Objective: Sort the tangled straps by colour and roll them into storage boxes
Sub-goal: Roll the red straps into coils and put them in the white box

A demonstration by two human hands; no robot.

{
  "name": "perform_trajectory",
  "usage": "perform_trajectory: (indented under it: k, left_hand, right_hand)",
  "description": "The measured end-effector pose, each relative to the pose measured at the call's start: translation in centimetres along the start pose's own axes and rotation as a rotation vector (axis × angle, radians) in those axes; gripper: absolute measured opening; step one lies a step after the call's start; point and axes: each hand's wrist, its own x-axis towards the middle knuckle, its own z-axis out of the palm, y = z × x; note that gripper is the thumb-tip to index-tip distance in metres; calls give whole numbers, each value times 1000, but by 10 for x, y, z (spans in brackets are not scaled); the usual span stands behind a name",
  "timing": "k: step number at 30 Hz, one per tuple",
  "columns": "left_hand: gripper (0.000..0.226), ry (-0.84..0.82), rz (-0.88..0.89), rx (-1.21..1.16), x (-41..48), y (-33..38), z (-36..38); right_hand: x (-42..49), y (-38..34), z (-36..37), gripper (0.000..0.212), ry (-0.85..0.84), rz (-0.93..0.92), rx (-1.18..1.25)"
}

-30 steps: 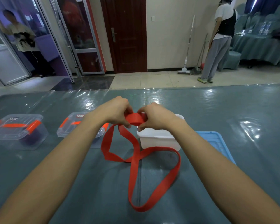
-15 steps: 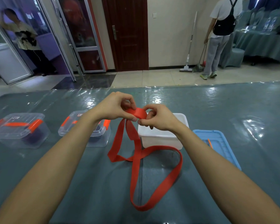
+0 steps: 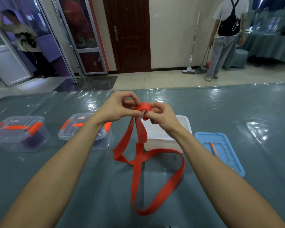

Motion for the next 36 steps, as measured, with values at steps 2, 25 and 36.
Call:
perform_trajectory:
  k: [2,25,36]
  left_hand:
    - [43,14,16,21,1,2,0]
    - [60,58,28,-177,0,-15,22]
    - [38,-70,-40,182,4,-5,6]
  right_hand:
    - [1,3,-3,35,-28,9,-48]
    - [-4,-5,4,22,-12,68,391]
    - [-6,3,-24,54,-169,65,-437]
